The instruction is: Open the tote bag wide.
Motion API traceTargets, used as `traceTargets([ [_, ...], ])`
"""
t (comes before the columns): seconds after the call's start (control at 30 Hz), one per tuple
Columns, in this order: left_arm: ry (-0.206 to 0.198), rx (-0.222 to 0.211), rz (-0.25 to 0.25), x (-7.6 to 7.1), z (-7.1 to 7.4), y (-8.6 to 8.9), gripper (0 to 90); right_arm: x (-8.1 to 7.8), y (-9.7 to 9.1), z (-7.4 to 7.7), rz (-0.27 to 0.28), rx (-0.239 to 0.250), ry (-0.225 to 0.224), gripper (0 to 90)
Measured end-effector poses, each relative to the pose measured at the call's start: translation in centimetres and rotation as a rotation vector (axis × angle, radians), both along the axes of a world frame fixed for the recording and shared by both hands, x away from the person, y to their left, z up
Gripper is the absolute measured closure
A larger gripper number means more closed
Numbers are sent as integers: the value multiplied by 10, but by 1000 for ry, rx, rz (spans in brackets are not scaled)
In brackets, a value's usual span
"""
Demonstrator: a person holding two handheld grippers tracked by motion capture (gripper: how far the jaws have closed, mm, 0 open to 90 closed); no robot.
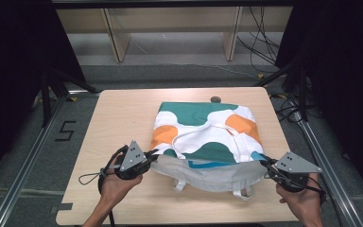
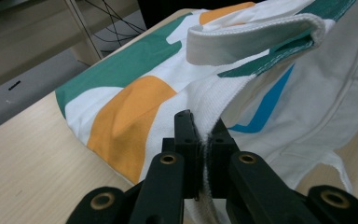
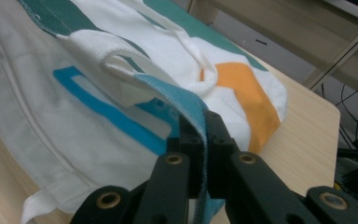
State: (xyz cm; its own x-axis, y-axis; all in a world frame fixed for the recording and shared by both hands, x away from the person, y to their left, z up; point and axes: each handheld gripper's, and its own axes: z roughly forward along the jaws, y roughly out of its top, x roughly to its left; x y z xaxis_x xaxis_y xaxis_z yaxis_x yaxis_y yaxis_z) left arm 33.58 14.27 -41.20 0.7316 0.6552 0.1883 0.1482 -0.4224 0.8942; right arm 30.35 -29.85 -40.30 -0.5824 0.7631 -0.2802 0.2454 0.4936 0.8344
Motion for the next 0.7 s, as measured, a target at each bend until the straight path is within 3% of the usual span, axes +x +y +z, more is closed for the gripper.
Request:
traceTargets([
  [0.17, -40, -9, 0, -2, 13, 1, 865, 2, -1, 13, 2, 29, -6, 888],
  [0.23, -67, -15, 8, -1, 20, 1, 866, 3, 0, 19, -7, 20, -21, 889],
  [0.33, -93, -29, 14, -1, 32, 1, 867, 6, 1, 32, -6, 2, -64, 889],
  [0.57, -162, -96, 23, -5, 66, 7, 869, 9, 2, 67, -8, 53, -139, 889],
  [0.7, -227, -122, 6, -10, 88, 12, 871, 10, 4, 87, 19, 66, -181, 890],
])
